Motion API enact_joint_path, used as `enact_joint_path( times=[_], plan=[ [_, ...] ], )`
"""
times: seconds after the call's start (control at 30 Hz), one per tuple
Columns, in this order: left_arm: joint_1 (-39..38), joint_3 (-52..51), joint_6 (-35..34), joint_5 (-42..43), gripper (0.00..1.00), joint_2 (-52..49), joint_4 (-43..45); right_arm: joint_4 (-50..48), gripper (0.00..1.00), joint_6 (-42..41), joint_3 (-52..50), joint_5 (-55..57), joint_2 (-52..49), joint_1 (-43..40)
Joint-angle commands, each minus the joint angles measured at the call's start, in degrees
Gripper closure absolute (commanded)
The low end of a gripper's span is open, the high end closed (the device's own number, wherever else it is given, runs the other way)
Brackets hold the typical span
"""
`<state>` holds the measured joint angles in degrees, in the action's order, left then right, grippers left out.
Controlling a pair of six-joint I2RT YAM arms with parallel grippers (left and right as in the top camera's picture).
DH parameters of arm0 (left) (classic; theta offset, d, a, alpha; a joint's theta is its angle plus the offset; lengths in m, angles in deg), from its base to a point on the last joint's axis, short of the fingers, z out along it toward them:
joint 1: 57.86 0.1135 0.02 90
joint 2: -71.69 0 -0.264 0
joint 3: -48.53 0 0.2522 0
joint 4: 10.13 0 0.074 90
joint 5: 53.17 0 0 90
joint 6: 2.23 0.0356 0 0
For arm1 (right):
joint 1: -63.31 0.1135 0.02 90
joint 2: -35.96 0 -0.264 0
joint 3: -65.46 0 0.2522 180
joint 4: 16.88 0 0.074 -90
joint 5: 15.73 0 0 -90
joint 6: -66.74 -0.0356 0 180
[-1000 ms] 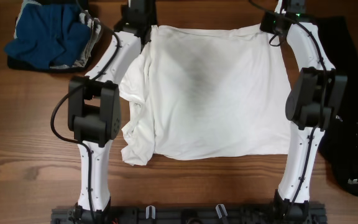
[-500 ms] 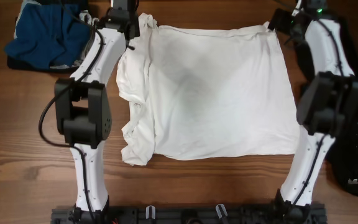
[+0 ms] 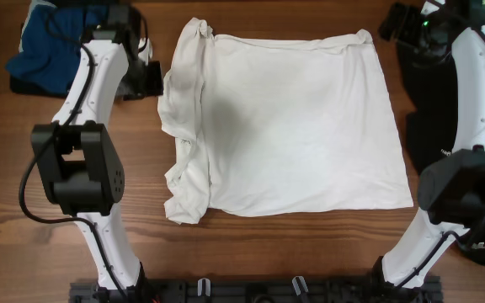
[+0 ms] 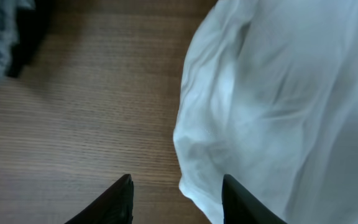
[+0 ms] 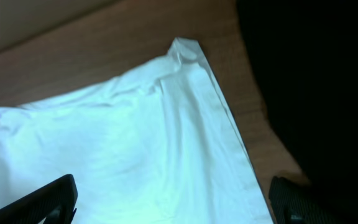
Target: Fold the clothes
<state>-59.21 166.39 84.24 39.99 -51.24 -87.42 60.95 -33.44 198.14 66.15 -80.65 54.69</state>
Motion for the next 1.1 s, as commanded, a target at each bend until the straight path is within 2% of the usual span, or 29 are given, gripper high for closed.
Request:
enact_joint_path(
  times=[0.0, 0.17, 0.43, 0.6, 0.7, 0.8, 1.07],
  plan=[
    [1.27, -3.54, 8.02, 9.29, 0.54, -0.55, 2.93, -1.01, 0.01, 1.22, -1.31, -0.87, -0.31, 0.39],
    [1.14, -6.29, 11.96, 9.88, 0.57, -2.60, 6.78, -1.27, 0.01, 1.22, -1.31, -0.90, -0.28, 0.39],
    [1.14, -6.45, 12.07, 9.88, 0.81, -7.67, 6.62, -0.81, 0.01, 1.31, -1.31, -0.68, -0.28, 0.39],
    [1.09, -7.13, 11.91, 9.84, 0.82, -8.02, 5.92, -0.96, 0.00, 1.44, -1.31, -0.68, -0.31, 0.39],
    [1.14, -7.13, 11.91, 9.81, 0.96, -8.02, 5.95, -0.92, 0.01, 1.42, -1.31, -0.68, -0.31, 0.39],
    [1.25, -7.13, 11.56, 7.67, 0.96, -8.02, 6.73, -0.98, 0.01, 1.64, -1.31, -0.70, -0.31, 0.39],
    [1.99, -7.13, 10.38, -5.42, 0.96, -8.07, 13.09, -0.81, 0.01, 1.88, -1.31, -0.70, -0.28, 0.39]
  ],
)
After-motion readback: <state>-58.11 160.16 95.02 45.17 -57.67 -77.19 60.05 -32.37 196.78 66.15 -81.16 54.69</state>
